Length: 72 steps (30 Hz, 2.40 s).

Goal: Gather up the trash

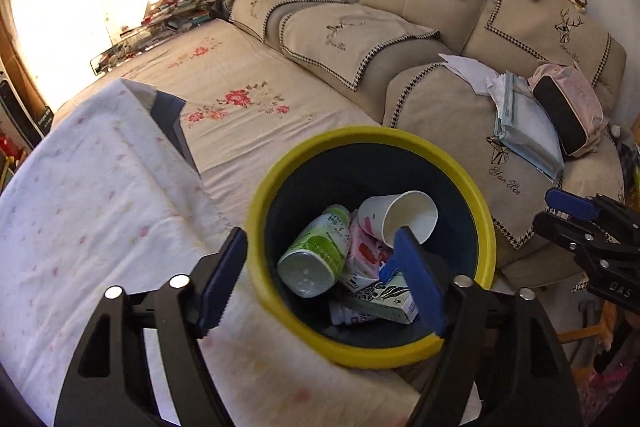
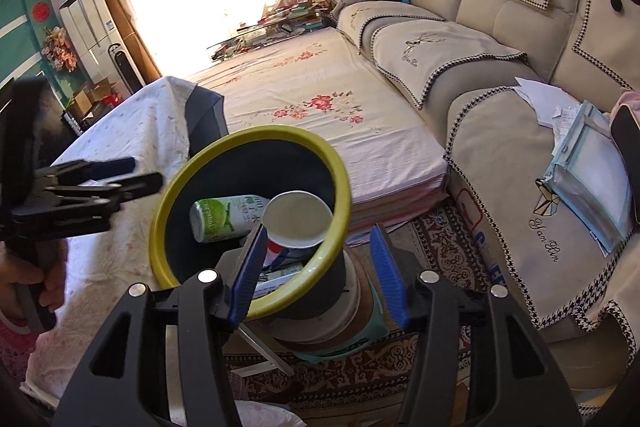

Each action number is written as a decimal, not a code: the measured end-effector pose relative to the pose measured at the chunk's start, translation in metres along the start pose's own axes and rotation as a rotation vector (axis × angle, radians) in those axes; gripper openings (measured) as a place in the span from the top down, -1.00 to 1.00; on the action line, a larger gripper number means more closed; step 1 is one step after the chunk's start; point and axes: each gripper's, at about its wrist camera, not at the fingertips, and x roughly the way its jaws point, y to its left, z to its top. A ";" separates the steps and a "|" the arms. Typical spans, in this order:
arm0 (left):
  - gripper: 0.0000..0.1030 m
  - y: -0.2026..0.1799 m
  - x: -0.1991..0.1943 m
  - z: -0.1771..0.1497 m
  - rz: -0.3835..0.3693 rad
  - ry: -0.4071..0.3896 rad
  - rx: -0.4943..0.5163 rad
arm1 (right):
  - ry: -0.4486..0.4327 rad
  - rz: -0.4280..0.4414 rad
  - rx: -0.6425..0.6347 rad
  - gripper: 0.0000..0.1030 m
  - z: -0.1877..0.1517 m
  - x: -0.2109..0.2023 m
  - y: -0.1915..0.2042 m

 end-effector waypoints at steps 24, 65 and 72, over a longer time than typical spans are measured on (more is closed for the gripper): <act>-0.91 0.106 -0.358 -0.266 0.603 -0.378 -0.521 | -0.179 0.165 -0.352 -0.80 -0.042 -0.107 0.162; -0.91 0.085 -0.388 -0.310 0.604 -0.421 -0.571 | -0.243 0.211 -0.392 -0.85 -0.068 -0.149 0.179; -0.91 0.084 -0.386 -0.310 0.601 -0.419 -0.569 | -0.239 0.207 -0.391 -0.85 -0.069 -0.147 0.180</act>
